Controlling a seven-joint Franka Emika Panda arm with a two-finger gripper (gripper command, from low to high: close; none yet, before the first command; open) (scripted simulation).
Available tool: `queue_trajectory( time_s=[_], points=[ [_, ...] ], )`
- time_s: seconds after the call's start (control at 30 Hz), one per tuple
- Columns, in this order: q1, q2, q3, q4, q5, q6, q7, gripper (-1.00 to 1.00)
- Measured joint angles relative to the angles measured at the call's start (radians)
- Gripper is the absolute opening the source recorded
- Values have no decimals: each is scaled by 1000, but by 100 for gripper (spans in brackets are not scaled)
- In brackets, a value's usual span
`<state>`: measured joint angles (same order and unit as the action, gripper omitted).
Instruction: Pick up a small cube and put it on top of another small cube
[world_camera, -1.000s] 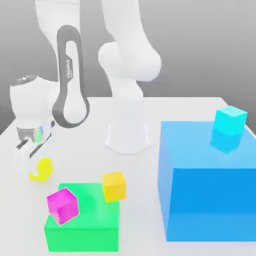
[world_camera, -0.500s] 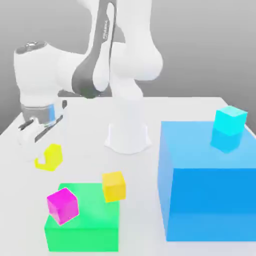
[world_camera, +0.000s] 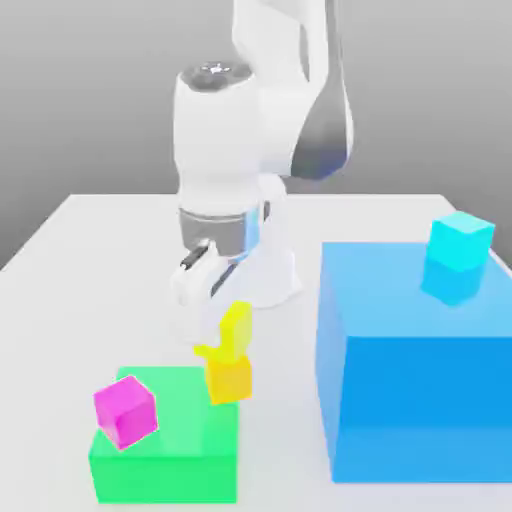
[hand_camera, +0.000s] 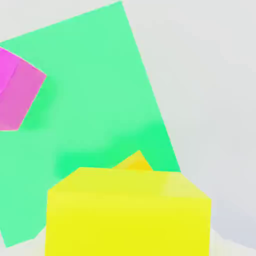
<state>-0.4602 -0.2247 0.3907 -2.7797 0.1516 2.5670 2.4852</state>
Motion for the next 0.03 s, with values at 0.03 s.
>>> queue_trajectory(
  time_s=[0.03],
  points=[
    [0,0,0,0,0,0,0,100]
  ],
)
